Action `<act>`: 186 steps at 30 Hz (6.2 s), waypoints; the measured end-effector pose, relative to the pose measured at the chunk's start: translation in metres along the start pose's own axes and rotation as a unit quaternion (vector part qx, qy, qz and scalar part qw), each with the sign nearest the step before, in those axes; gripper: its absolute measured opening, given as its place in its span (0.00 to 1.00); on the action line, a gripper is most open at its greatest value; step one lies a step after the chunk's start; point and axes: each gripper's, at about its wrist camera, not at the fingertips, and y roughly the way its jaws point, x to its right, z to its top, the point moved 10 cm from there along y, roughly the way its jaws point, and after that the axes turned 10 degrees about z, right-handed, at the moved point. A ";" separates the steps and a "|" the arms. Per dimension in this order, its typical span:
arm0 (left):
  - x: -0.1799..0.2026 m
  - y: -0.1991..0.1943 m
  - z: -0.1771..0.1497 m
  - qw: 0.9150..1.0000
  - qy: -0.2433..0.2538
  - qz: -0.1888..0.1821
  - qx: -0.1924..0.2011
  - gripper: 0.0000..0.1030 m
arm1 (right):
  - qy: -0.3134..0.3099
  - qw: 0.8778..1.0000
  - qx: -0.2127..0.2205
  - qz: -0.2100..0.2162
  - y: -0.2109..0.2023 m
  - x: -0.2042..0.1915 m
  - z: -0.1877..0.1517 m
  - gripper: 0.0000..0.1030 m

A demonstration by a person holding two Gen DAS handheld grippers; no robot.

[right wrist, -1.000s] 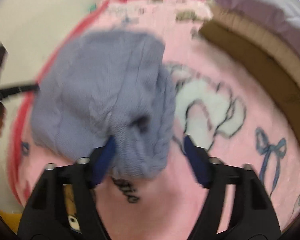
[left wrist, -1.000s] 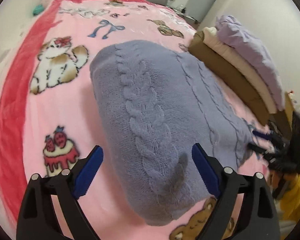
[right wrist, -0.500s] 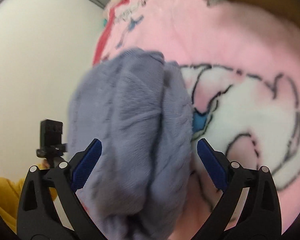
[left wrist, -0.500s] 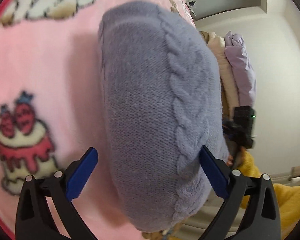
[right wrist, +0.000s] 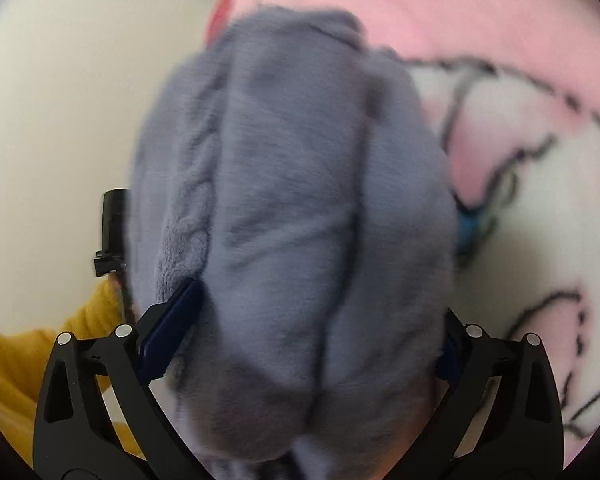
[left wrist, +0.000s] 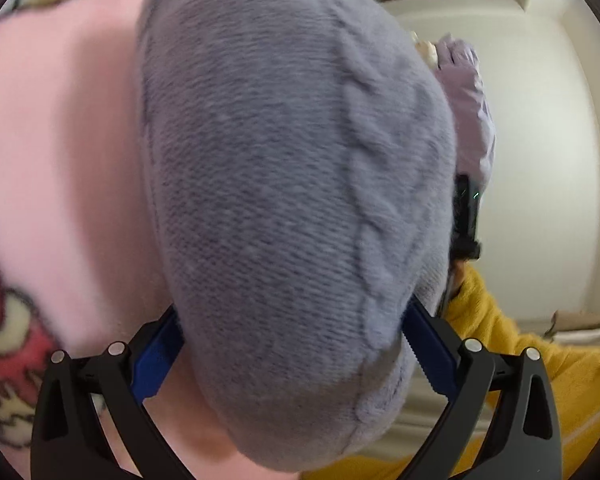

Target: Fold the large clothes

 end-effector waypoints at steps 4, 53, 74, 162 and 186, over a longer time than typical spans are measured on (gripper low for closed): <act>-0.002 0.007 0.000 0.999 -0.010 -0.015 -0.032 0.96 | 0.027 0.998 -0.044 -0.042 0.025 0.014 -0.006 0.93; 0.362 -0.170 -0.133 0.952 0.271 -0.047 0.132 0.58 | -0.050 0.888 0.366 -0.275 -0.196 -0.372 -0.245 0.38; 0.607 0.032 0.154 0.949 0.297 0.050 0.097 0.60 | -0.044 0.890 0.402 -0.211 -0.474 -0.200 -0.048 0.38; 0.627 0.016 0.147 0.847 0.233 0.349 0.327 0.96 | -0.036 0.781 0.372 -0.500 -0.532 -0.153 -0.025 0.92; 0.665 -0.003 0.060 0.826 0.296 0.343 0.334 0.96 | -0.001 0.790 0.419 -0.448 -0.539 -0.195 -0.095 0.92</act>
